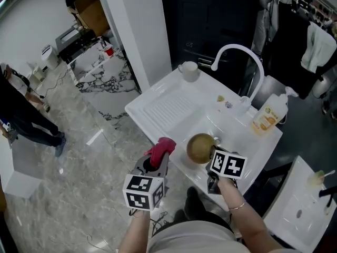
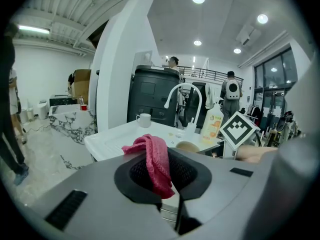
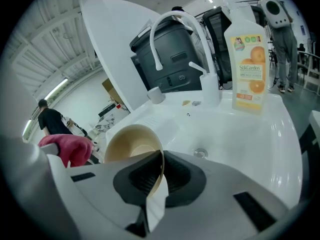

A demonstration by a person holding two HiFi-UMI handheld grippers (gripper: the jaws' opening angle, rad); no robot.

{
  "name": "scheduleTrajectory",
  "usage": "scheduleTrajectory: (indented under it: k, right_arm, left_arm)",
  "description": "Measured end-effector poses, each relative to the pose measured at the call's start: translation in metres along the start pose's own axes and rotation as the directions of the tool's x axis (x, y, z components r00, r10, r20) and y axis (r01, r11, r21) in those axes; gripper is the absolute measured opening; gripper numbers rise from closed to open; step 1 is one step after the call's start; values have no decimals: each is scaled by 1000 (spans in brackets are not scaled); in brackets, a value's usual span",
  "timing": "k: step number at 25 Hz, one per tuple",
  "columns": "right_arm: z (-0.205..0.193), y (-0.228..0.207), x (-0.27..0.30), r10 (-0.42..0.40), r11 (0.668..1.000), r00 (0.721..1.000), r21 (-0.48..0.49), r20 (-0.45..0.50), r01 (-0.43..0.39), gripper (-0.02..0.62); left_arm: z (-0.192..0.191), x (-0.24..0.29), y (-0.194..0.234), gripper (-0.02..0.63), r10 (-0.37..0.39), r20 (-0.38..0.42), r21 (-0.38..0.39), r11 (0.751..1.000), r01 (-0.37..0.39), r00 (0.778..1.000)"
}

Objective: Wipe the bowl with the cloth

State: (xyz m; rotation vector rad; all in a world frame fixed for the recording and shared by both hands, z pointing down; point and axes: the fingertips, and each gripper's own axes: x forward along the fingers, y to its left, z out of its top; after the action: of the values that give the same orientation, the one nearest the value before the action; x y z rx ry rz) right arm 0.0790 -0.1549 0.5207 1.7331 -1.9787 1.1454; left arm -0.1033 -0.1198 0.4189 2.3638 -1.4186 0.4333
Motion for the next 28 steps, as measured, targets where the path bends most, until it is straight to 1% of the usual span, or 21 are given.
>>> scheduleTrajectory:
  k: [8,15,28]
  right_arm:
    - [3,-18,20,-39,999,999,30,-30,40,17]
    - [6,-24,45,-50,998,997,35,-66,53,17]
    - [-1,-48,100,-80,993,983,70,-165,93,17]
  left_arm:
    - [1,12,7,46,-4,-4,-44,999,4,1000]
    - [0,25,18,46,13,-9,-74,997,-14,1000]
    - [-12,54,37,46,50,-62,-117,991,-57,997]
